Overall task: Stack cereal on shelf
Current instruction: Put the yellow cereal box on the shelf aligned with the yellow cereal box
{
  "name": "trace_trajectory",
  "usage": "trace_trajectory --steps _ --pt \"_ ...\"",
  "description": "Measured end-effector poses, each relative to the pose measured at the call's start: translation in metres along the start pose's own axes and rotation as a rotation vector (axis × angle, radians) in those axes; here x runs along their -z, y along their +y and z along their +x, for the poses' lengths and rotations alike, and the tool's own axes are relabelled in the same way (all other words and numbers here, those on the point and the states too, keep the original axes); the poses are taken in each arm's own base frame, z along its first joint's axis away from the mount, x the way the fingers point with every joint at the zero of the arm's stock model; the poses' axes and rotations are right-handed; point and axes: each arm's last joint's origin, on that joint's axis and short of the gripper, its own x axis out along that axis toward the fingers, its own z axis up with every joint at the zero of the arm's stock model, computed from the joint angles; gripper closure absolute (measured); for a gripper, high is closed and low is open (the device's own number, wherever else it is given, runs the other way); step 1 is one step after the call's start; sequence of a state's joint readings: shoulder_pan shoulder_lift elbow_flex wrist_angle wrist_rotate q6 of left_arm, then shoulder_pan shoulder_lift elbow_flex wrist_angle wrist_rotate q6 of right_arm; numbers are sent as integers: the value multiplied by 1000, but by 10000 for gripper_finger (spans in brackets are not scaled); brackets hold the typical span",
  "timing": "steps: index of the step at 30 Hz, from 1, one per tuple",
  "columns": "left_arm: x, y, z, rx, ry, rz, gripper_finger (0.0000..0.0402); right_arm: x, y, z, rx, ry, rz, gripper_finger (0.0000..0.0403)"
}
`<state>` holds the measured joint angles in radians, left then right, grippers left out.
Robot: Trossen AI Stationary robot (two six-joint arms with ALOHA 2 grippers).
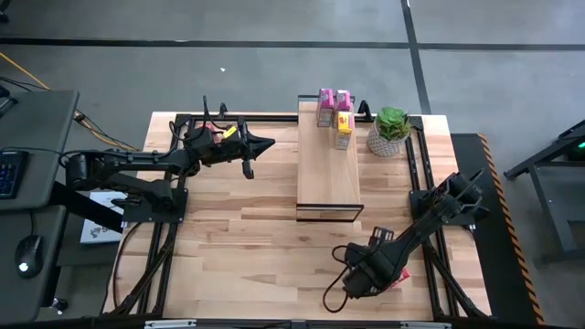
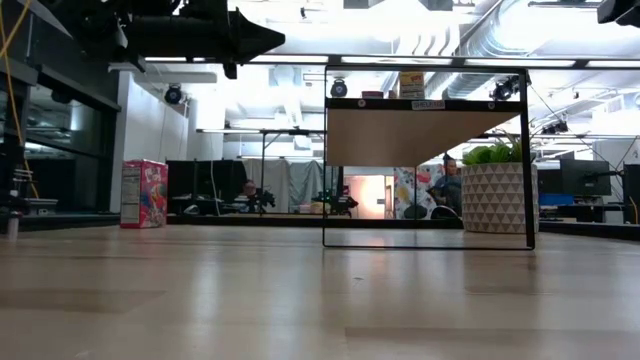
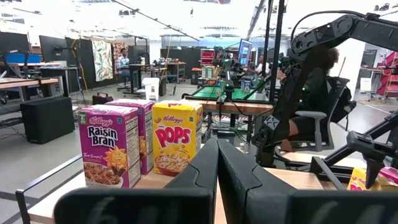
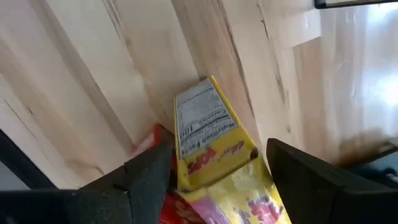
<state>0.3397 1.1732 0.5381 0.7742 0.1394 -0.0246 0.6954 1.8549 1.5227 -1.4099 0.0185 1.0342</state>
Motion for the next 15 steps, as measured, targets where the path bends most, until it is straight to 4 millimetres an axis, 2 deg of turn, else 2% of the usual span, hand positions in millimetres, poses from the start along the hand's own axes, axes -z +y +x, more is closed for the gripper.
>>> trace_trajectory --steps 6,15 --pt "0 0 0 0 0 0 401 -9 -5 0 -7 5 94 149" --pt "0 0 0 0 0 0 401 -27 -17 1 9 -13 5 149"
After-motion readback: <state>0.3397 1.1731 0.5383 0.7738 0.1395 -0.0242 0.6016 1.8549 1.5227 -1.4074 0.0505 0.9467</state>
